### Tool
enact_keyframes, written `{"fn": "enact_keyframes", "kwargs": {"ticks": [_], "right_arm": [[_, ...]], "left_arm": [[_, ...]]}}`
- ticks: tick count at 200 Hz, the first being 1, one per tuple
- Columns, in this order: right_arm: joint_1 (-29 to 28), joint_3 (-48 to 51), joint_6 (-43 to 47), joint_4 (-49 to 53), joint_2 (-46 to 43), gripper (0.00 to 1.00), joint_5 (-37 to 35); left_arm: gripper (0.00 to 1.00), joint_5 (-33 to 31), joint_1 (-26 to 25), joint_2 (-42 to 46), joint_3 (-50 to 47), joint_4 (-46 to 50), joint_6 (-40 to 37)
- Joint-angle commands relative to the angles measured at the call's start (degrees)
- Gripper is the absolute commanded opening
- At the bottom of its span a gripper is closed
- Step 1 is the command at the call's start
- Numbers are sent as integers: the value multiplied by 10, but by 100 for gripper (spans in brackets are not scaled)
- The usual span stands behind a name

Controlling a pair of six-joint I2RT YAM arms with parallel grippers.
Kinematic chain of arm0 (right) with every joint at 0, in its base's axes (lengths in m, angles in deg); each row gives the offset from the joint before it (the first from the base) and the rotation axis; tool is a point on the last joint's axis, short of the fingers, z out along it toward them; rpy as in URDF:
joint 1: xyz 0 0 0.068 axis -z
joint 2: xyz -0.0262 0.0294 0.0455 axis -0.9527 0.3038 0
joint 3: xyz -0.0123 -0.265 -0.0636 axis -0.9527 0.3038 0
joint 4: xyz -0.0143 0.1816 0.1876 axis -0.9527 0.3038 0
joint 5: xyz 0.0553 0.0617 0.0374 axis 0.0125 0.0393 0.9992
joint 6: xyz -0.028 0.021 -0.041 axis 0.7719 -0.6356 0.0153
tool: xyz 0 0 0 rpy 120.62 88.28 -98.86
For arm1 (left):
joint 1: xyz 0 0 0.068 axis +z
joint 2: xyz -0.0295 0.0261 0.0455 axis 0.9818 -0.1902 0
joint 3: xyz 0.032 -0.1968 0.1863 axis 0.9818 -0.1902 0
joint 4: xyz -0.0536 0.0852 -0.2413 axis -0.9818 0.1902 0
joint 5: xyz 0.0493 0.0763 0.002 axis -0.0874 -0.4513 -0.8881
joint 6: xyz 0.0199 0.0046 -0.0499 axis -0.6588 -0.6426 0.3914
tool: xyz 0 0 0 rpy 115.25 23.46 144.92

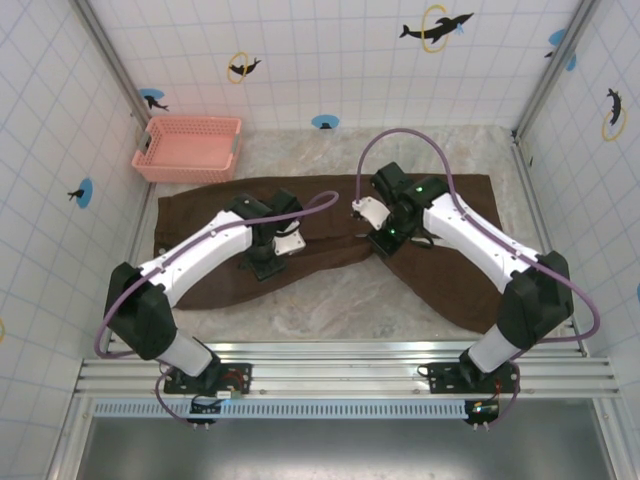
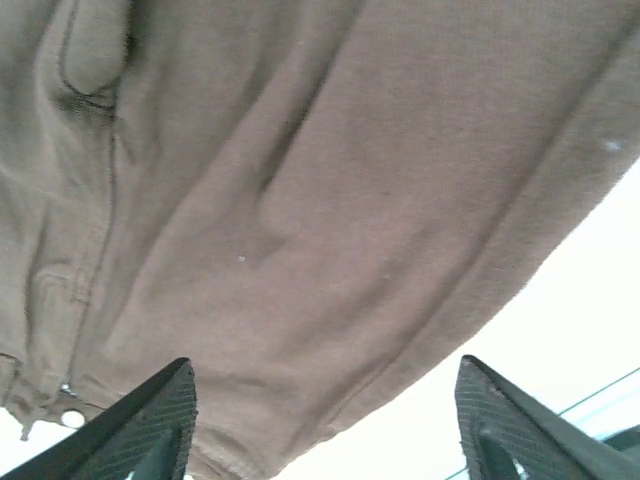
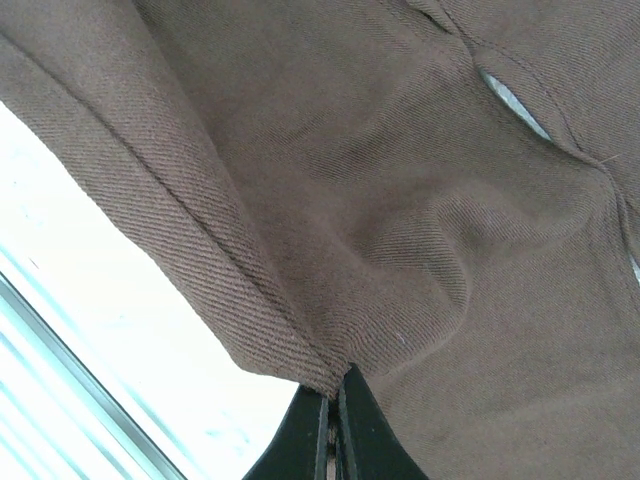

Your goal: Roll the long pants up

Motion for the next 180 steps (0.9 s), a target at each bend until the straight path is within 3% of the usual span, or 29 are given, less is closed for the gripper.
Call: {"fn": "enact_keyframes", "kwargs": {"ticks": [1,78,106,148,180], "right_arm": [[24,-21,-19,-9,-7,0,28],[82,-68,-64,-34,24,0,131],[85,-73,-75,-40,33,0,151],[86,-61,-79,-55,30,0,171],[88,-66,-76,-60,28,0,177]], "left_arm": [[72,37,-10,24,-21,18,36],[69,24,-51,-51,-46,-12,62],[67,-27,-54,-51,-81,-53,118],[60,-150,-54,-108,-46,-18,179],[54,-118,-55,-163,-15,-25,204]]}}
